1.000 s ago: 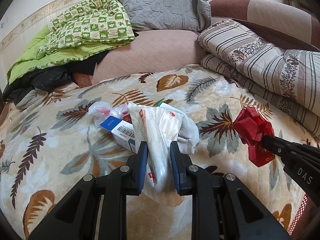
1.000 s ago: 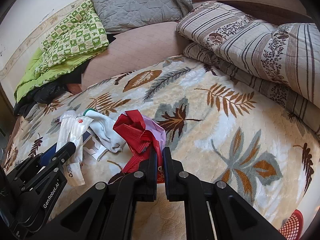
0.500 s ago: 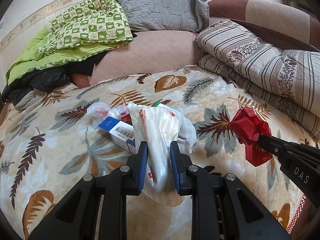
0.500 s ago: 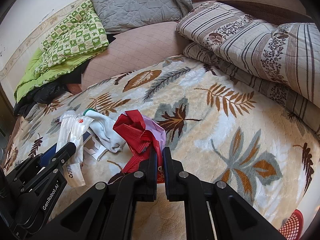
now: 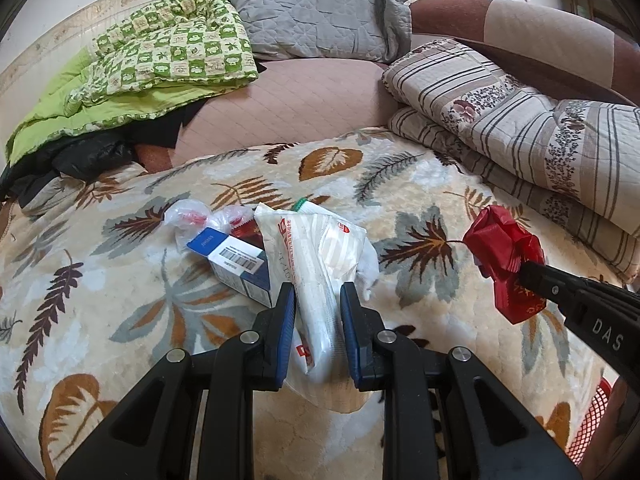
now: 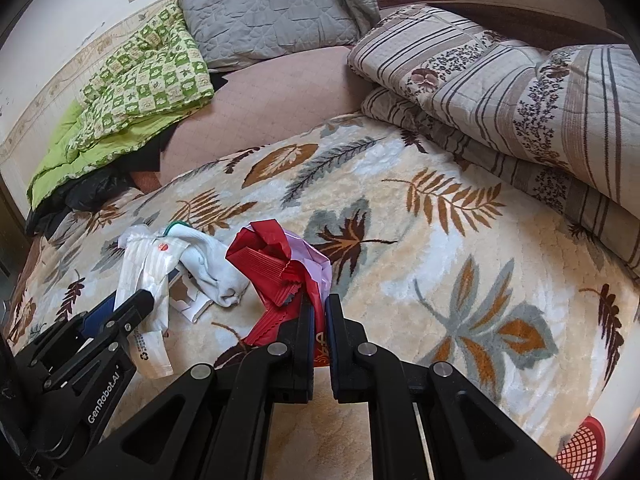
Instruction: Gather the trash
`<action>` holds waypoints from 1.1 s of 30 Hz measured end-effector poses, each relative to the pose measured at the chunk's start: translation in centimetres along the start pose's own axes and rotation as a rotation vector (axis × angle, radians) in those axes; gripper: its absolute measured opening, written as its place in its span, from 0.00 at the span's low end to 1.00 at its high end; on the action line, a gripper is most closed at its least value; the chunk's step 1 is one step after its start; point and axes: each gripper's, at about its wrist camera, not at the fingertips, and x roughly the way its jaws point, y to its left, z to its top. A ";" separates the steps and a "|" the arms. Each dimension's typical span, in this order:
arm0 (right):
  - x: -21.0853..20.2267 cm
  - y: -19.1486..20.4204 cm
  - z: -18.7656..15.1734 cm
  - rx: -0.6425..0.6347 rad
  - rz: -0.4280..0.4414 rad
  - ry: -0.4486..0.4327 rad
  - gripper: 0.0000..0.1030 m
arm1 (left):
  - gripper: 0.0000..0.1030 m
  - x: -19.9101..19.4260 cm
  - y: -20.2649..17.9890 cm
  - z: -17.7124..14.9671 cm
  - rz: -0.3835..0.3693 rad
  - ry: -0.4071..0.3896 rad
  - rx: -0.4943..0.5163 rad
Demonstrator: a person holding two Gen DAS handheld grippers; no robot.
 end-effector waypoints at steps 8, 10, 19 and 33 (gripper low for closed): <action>-2.8 -0.9 -0.4 0.045 -0.016 -0.032 0.06 | 0.21 -1.6 -0.1 -0.6 -0.027 -0.014 0.009; -3.5 -1.1 -0.9 0.050 -0.026 -0.038 0.06 | 0.21 -1.8 -0.2 -0.8 -0.031 -0.015 0.017; -5.1 -3.3 -3.8 0.126 -0.053 -0.008 0.06 | 0.21 -2.1 -1.0 -1.7 -0.040 -0.008 0.054; -6.7 -4.5 -4.7 0.136 -0.069 -0.022 0.06 | 0.21 -2.4 -1.7 -2.3 -0.043 -0.006 0.082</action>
